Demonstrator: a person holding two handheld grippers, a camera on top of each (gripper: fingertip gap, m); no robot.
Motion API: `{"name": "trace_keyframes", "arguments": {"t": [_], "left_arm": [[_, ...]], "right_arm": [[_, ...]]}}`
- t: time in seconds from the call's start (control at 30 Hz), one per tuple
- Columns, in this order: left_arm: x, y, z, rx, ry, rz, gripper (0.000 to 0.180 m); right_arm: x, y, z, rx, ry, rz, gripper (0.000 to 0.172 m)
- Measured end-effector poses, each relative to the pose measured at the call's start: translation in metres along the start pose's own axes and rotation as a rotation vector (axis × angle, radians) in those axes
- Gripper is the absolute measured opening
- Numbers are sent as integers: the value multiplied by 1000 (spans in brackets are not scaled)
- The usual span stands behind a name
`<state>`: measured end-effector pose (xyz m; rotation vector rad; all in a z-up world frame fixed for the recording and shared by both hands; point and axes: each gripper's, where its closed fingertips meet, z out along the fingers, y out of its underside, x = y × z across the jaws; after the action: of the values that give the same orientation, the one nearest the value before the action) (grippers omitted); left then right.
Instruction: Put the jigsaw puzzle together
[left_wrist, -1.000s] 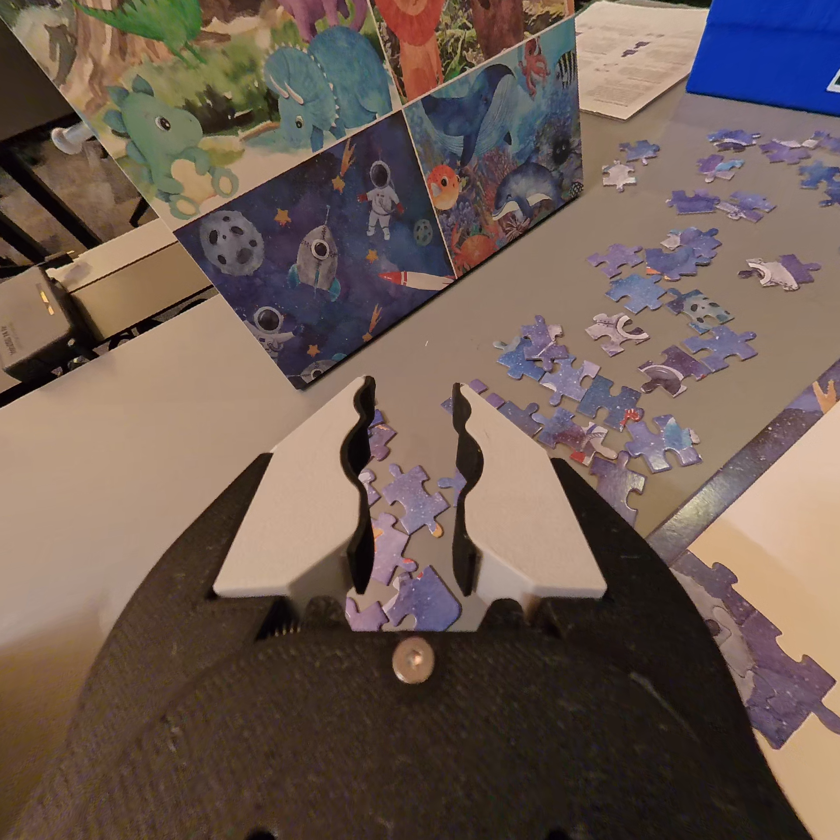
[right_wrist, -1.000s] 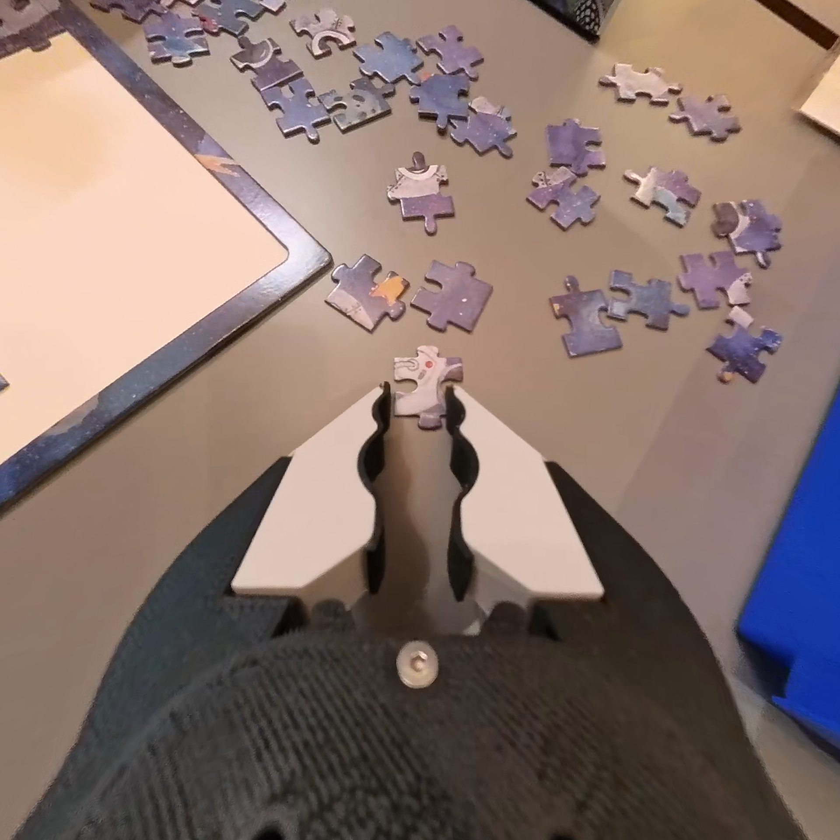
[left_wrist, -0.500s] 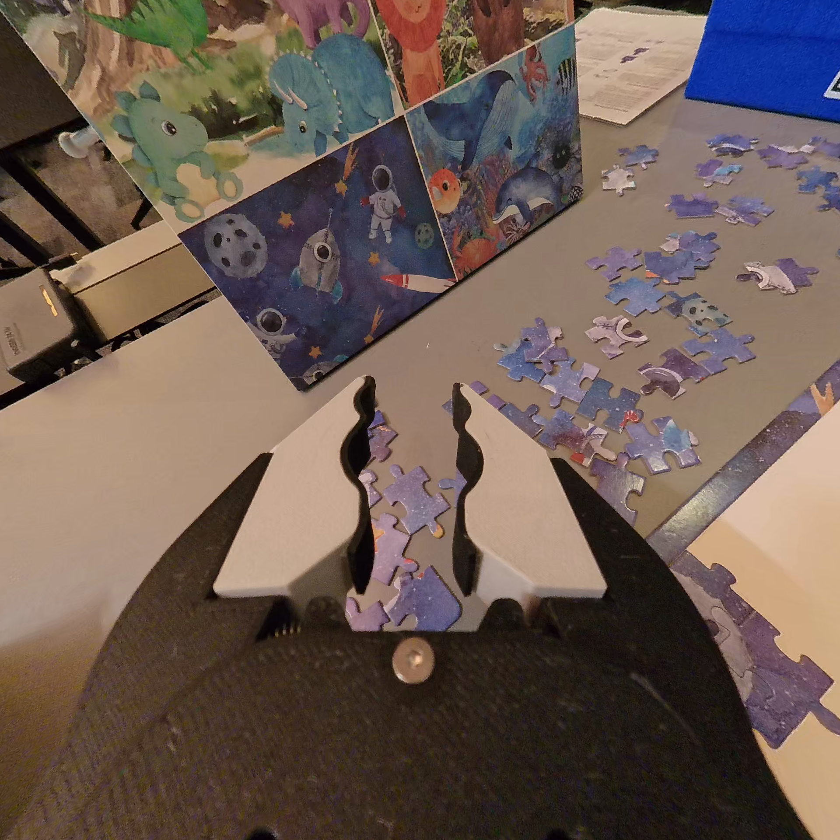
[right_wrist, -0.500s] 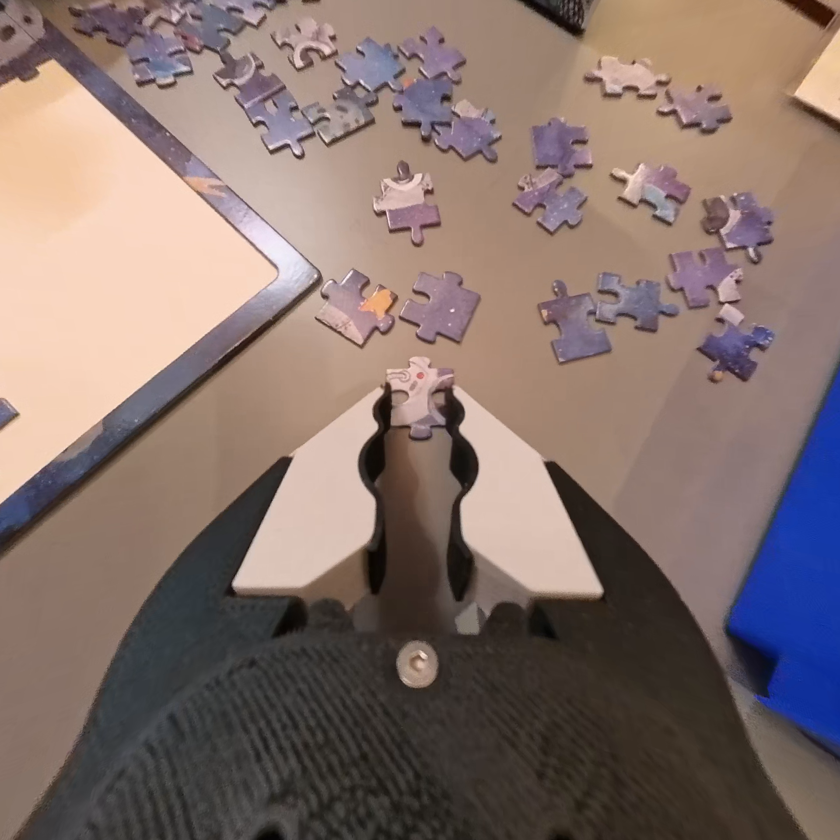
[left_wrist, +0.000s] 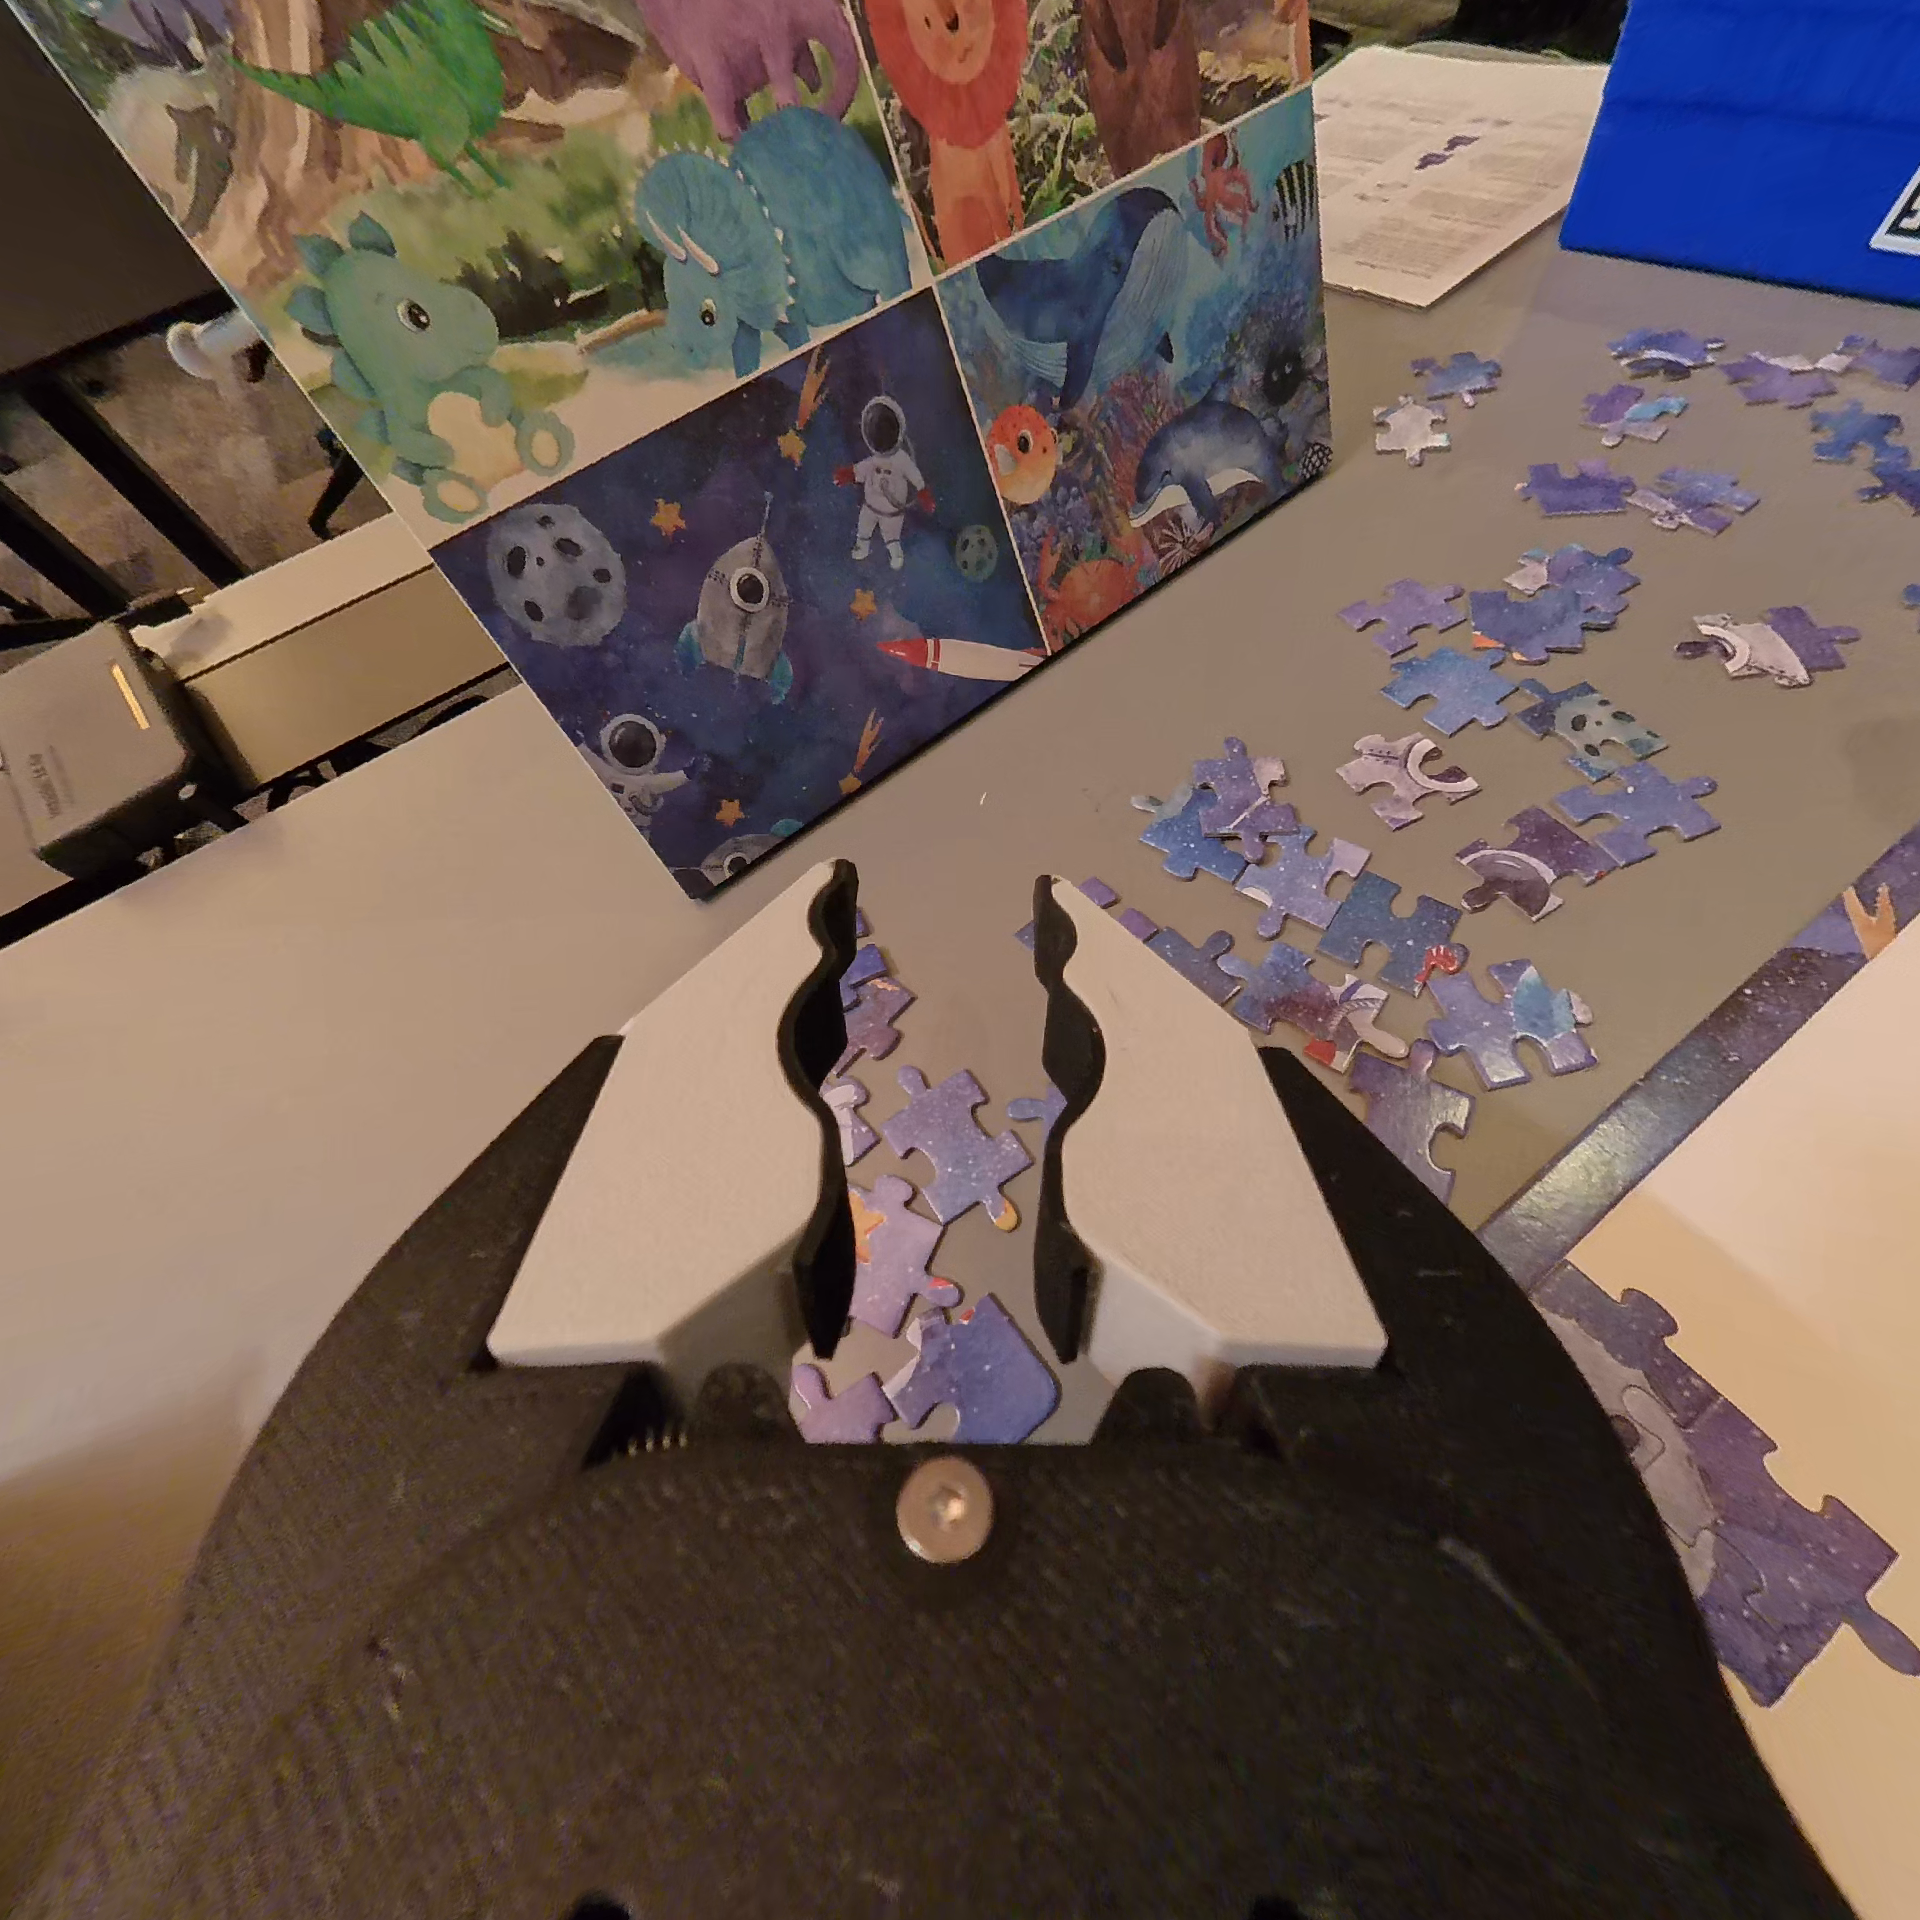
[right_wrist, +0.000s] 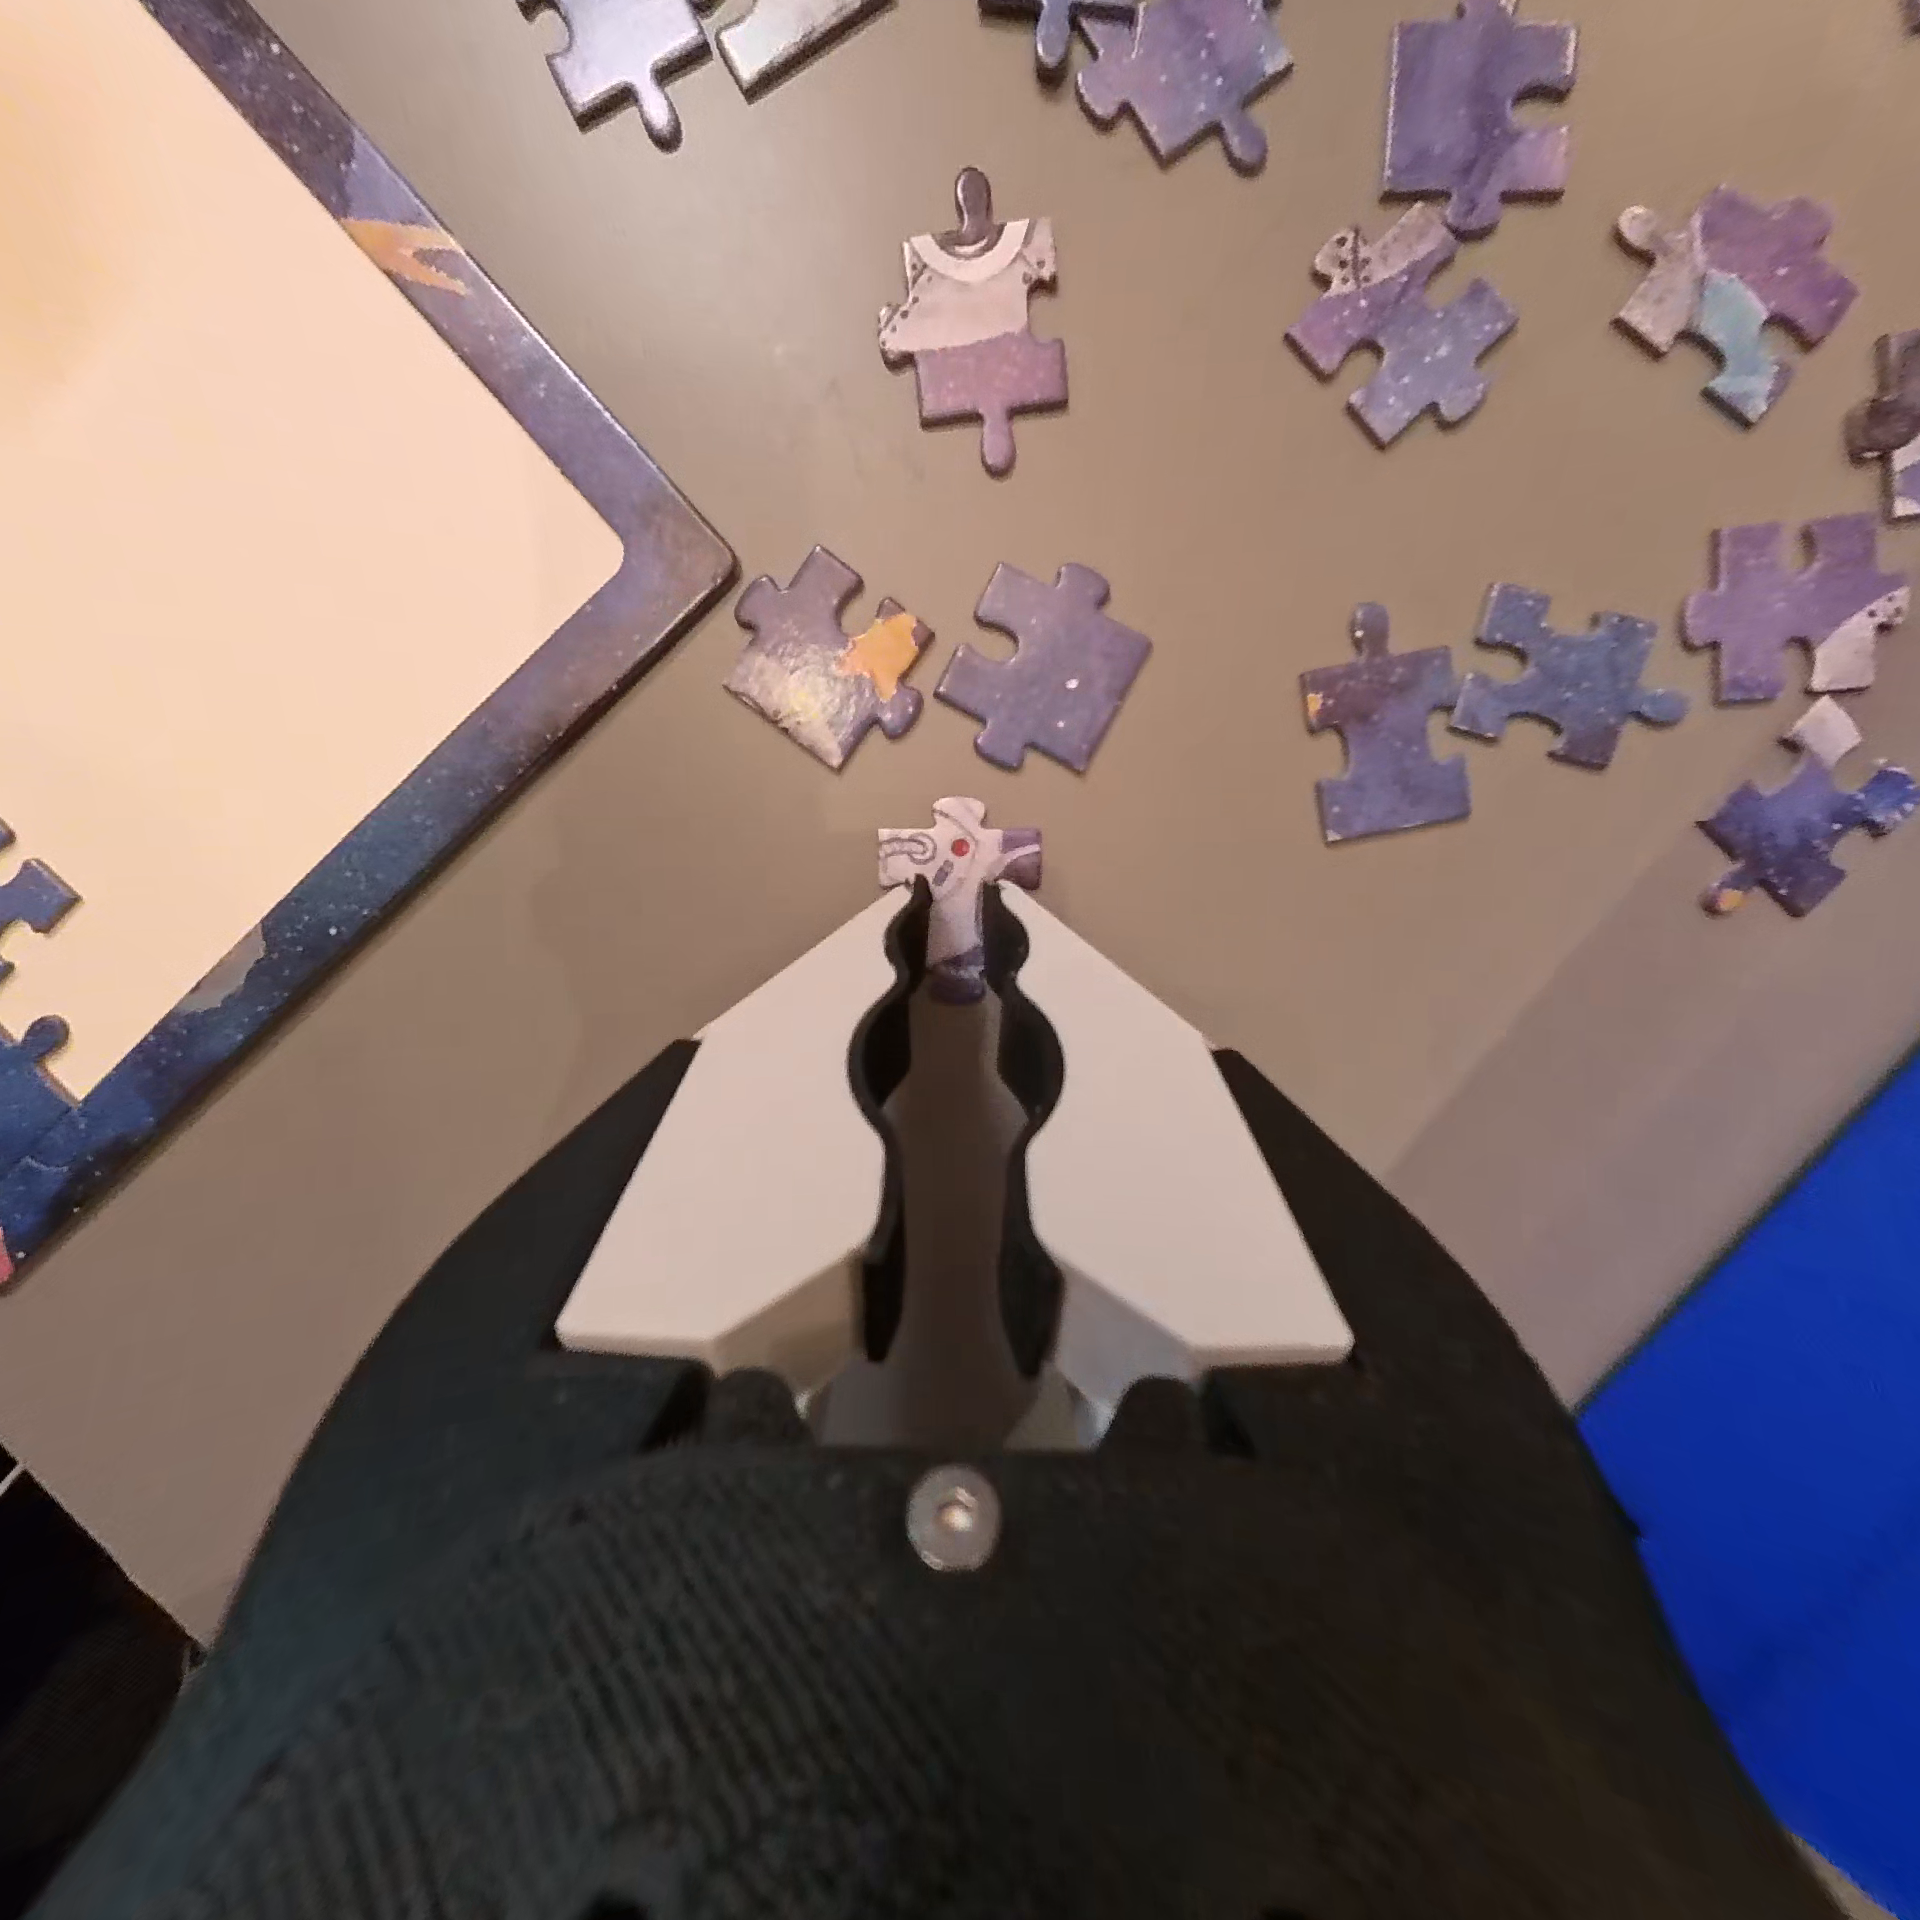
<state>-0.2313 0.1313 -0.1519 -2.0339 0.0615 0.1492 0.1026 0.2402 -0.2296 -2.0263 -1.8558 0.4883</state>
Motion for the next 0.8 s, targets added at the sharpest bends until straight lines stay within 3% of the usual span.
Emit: {"name": "trace_keyframes", "arguments": {"t": [0.4, 0.53, 0.67, 0.8], "left_arm": [[1, 0, 0, 0, 2, 0, 32], [1, 0, 0, 0, 1, 2, 32], [1, -2, -2, 10, 4, -2, 32], [2, -4, -2, 15, 8, -1, 32]], "right_arm": [[-24, -15, -13, 136, -72, -7, 0], [-23, -24, -18, 143, 7, -68, 0], [-5, -14, -11, 133, 22, -19, 36], [-3, -3, -2, 117, -29, 1, 43]]}}
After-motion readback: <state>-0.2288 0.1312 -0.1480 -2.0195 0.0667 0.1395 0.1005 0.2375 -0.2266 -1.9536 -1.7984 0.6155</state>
